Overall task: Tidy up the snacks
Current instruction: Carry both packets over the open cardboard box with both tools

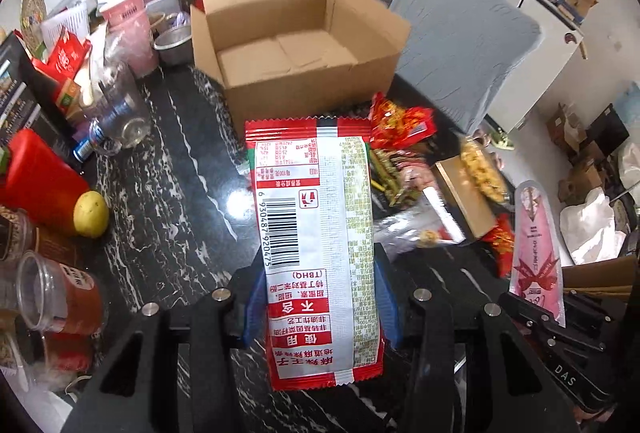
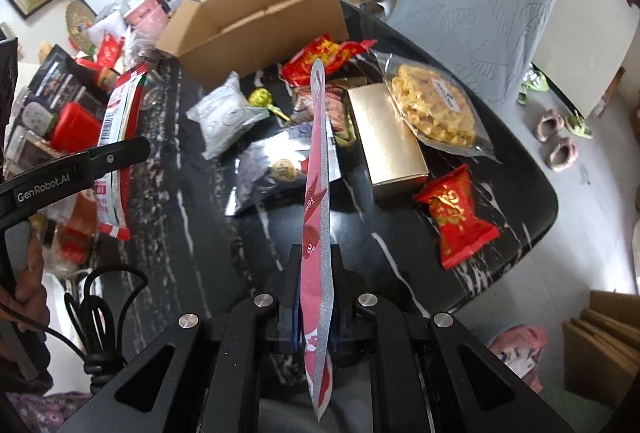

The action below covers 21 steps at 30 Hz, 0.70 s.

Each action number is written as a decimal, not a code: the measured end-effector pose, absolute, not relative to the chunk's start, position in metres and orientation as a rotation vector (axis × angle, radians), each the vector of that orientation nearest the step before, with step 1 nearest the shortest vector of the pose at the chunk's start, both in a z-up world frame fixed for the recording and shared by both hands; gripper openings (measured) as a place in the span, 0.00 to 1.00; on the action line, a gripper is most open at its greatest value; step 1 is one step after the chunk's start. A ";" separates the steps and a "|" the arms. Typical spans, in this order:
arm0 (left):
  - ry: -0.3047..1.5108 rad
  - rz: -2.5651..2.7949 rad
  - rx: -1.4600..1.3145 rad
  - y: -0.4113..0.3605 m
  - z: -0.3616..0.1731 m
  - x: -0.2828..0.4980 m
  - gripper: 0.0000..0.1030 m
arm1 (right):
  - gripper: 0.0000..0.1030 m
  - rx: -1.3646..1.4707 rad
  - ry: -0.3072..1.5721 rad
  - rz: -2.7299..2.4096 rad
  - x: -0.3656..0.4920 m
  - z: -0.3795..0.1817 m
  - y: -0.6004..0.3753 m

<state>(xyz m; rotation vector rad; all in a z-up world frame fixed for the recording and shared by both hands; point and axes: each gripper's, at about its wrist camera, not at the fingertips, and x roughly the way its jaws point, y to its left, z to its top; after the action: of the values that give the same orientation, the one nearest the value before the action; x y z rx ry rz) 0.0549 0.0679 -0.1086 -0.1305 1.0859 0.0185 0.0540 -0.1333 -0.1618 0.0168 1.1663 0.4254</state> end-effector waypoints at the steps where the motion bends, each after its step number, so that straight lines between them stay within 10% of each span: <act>1: 1.079 0.016 -0.130 0.067 -0.105 0.053 0.45 | 0.11 0.017 1.158 0.432 0.050 -0.157 -0.134; 21: 0.926 -0.014 -0.126 0.053 -0.036 0.035 0.45 | 0.11 -0.035 1.019 0.583 0.056 -0.085 -0.121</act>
<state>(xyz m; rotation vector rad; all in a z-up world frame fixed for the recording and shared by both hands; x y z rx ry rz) 0.0353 0.0533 -0.0361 -0.1262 0.9257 -0.0141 0.0564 -0.1206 -0.0850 -0.0348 1.0191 0.5828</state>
